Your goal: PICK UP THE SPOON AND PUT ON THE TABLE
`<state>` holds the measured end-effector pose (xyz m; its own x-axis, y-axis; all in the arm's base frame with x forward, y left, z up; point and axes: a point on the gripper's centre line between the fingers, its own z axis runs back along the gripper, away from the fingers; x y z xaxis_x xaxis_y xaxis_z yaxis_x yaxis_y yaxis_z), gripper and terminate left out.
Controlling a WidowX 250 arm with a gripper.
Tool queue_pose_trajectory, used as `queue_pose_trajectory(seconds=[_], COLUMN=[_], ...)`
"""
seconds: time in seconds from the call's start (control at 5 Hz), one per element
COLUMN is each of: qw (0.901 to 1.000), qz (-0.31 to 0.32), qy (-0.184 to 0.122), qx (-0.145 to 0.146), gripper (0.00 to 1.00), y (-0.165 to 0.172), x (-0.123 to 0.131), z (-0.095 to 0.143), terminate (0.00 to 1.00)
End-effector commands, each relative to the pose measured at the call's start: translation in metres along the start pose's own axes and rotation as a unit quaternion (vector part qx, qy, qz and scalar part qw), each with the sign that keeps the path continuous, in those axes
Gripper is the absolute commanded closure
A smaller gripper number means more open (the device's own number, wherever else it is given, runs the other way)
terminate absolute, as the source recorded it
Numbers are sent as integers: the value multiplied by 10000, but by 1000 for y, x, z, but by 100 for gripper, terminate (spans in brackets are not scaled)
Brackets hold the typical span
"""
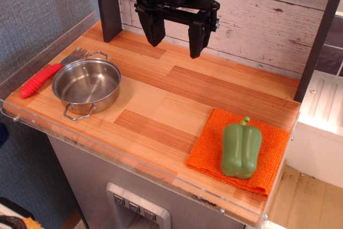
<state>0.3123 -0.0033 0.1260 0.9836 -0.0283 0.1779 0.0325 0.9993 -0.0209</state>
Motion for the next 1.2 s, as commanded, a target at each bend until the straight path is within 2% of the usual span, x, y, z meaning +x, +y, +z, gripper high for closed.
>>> queue_pose_trajectory(seconds=[0.0, 0.2, 0.4, 0.6, 0.8, 1.0], qw=[10000, 9988, 9972, 9972, 9981, 9993], qz=[0, 443, 666, 577, 434, 314], qy=[0, 59, -23, -273, -123, -174], qx=[0, 184, 349, 388, 427, 106], gripper=[0, 0, 0, 0, 0, 0], y=[0, 50, 98, 148, 198, 230], x=[0, -14, -34, -58, -65, -61], z=[0, -1, 5, 11, -1, -22], terminate=[0, 0, 0, 0, 0, 0])
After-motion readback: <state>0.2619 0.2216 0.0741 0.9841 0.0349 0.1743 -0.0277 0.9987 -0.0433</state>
